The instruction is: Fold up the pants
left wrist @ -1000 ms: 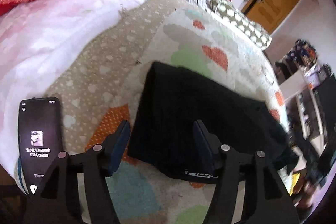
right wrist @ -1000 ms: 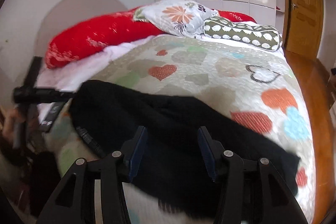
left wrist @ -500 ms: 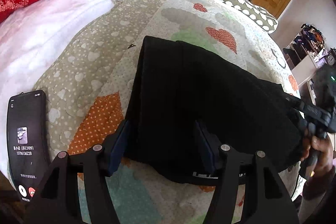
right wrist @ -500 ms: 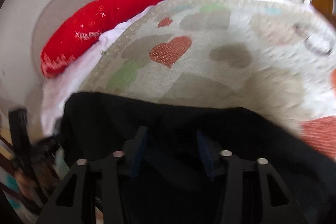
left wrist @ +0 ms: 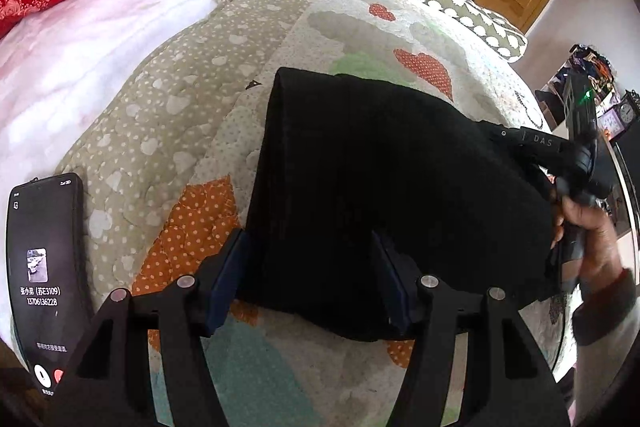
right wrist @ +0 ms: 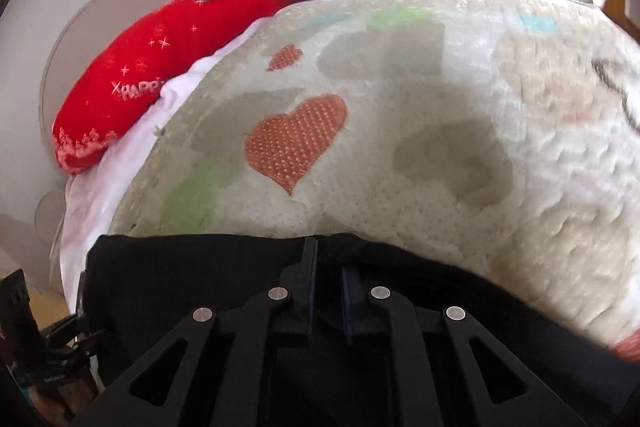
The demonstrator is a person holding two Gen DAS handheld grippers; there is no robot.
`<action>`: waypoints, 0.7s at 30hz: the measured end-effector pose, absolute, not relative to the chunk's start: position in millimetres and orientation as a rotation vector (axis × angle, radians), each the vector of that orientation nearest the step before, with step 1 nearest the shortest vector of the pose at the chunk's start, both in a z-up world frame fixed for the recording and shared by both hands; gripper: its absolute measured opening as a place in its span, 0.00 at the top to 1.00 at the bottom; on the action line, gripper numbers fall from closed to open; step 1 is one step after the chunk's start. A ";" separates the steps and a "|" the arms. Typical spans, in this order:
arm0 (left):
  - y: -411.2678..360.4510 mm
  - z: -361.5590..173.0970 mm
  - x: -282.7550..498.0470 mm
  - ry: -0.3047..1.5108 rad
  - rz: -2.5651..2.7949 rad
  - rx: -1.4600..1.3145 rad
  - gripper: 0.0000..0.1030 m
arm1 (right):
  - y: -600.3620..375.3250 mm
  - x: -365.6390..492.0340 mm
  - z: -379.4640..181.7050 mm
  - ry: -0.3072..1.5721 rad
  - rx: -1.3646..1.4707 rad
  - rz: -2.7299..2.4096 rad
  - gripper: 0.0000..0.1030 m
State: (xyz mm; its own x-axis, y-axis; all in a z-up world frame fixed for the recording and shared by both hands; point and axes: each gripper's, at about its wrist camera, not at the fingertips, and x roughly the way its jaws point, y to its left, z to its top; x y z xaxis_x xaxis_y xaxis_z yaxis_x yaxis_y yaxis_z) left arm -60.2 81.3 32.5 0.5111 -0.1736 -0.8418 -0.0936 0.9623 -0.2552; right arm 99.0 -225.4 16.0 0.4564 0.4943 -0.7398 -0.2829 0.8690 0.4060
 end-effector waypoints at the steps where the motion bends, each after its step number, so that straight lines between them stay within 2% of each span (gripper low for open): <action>1: 82.1 33.4 -60.9 1.039 -0.052 -0.284 0.41 | -230.5 91.8 22.3 0.976 0.251 0.482 0.88; 2: 82.9 34.4 -61.8 1.039 -0.055 -0.284 0.41 | -235.0 81.3 31.1 0.958 0.235 0.459 0.84; 3: 84.1 35.6 -62.6 1.040 -0.059 -0.286 0.41 | -239.0 67.9 42.3 0.930 0.194 0.427 0.71; 4: 86.1 37.3 -63.3 1.040 -0.061 -0.291 0.41 | -241.9 57.2 52.3 0.907 0.169 0.428 0.64; 9: 90.7 46.4 -67.7 1.011 -0.057 -0.318 0.41 | -227.5 -17.3 83.2 0.833 0.069 0.600 0.59; 17: 87.2 47.2 -61.4 1.006 -0.026 -0.348 0.41 | -130.8 -92.8 46.8 0.794 -0.290 0.768 0.59; 18: 86.0 47.7 -60.6 1.003 -0.024 -0.342 0.41 | -121.5 -93.7 38.9 0.799 -0.340 0.762 0.64; 20: 83.5 47.9 -58.9 0.999 -0.023 -0.338 0.41 | -108.5 -93.3 28.0 0.783 -0.403 0.751 0.64; 21: 82.7 46.9 -57.8 0.999 -0.027 -0.341 0.41 | -106.2 -91.8 26.0 0.764 -0.418 0.741 0.71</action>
